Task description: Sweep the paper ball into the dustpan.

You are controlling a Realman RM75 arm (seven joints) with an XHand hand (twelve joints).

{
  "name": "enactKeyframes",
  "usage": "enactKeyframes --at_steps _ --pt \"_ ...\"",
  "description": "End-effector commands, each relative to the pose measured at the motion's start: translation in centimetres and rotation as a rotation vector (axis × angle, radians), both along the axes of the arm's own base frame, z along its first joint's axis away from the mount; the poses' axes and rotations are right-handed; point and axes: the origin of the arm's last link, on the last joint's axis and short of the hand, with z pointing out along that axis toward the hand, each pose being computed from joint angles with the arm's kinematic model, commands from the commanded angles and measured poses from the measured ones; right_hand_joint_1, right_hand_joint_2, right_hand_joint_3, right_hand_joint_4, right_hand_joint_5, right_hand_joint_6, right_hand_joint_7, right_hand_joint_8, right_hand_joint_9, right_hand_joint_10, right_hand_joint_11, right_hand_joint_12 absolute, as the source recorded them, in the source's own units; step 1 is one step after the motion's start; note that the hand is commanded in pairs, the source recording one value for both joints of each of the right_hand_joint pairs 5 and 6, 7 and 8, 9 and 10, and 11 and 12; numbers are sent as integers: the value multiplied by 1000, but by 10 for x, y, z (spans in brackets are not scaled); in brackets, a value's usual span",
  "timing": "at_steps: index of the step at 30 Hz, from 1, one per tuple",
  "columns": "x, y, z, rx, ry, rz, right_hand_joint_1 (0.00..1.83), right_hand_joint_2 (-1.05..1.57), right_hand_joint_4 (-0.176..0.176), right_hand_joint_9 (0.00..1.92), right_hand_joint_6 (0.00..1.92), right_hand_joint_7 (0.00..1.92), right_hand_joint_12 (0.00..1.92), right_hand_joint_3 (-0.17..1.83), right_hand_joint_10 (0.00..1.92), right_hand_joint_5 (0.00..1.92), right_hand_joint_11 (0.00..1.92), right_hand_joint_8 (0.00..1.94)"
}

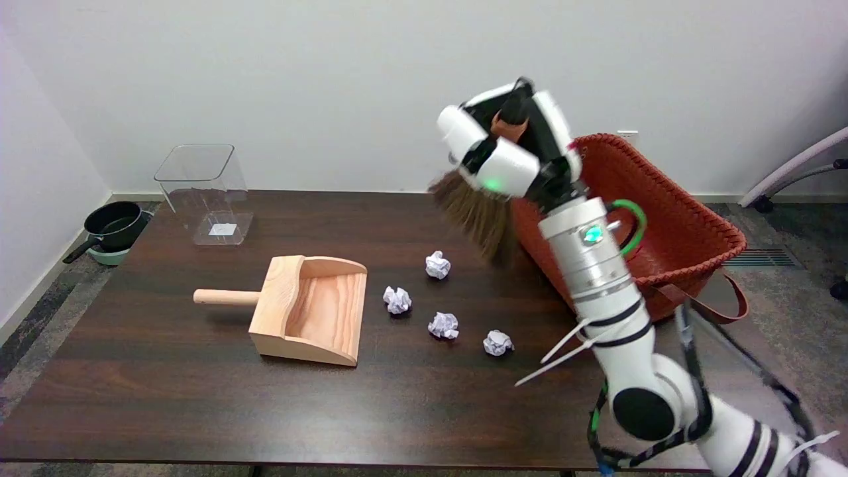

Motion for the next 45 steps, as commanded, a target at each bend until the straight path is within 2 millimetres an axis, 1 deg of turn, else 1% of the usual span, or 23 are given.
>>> enactKeyframes --at_steps 1,3,6,8,10,14,17,20,26,28,31,34,36,41,45 --pt "-90 -11 -41 2 21 -213 916 1274 0 1920 1920 1920 1920 1076 1920 1920 1920 1920" --pt "-103 -16 -36 -21 53 -242 916 1274 0 1920 1920 1920 1920 1076 1920 1920 1920 1920" --pt "-118 -24 -33 -44 86 -271 916 1276 0 1920 1920 1920 1920 1074 1920 1920 1920 1920" --pt "-121 -28 -35 -55 102 -268 916 1290 0 1920 1920 1920 1920 1067 1920 1920 1920 1920" --pt "-120 -33 -36 -79 109 -244 916 1297 0 1920 1920 1920 1920 1063 1920 1920 1920 1920" --pt "-114 -39 -31 -115 127 -217 916 1325 0 1920 1920 1920 1920 1027 1920 1920 1920 1920" --pt "-105 -43 -25 -133 169 -186 917 1330 0 1920 1920 1920 1920 1015 1920 1920 1920 1920" --pt "-97 -45 -19 -147 132 -191 917 1349 0 1920 1920 1920 1920 1010 1920 1920 1920 1920" --pt "-76 -45 -1 -183 102 -138 937 1344 0 1920 1920 1920 1920 1028 1920 1920 1920 1920" --pt "-77 -45 4 -194 94 -143 938 1343 0 1920 1920 1920 1920 1034 1920 1920 1920 1920" --pt "-83 -45 10 -213 60 -168 937 1344 0 1920 1920 1920 1920 1053 1920 1920 1920 1920" --pt "-87 -42 17 -250 54 -148 935 1343 0 1920 1920 1920 1920 1064 1920 1920 1920 1920" --pt "-90 -37 25 -290 43 -128 931 1341 0 1920 1920 1920 1920 1069 1920 1920 1920 1920" --pt "-100 -13 47 -378 -2 -103 937 1333 0 1920 1920 1920 1920 1078 1920 1920 1920 1920" --pt "-106 3 56 -415 -24 -100 938 1331 0 1920 1920 1920 1920 1080 1920 1920 1920 1920"
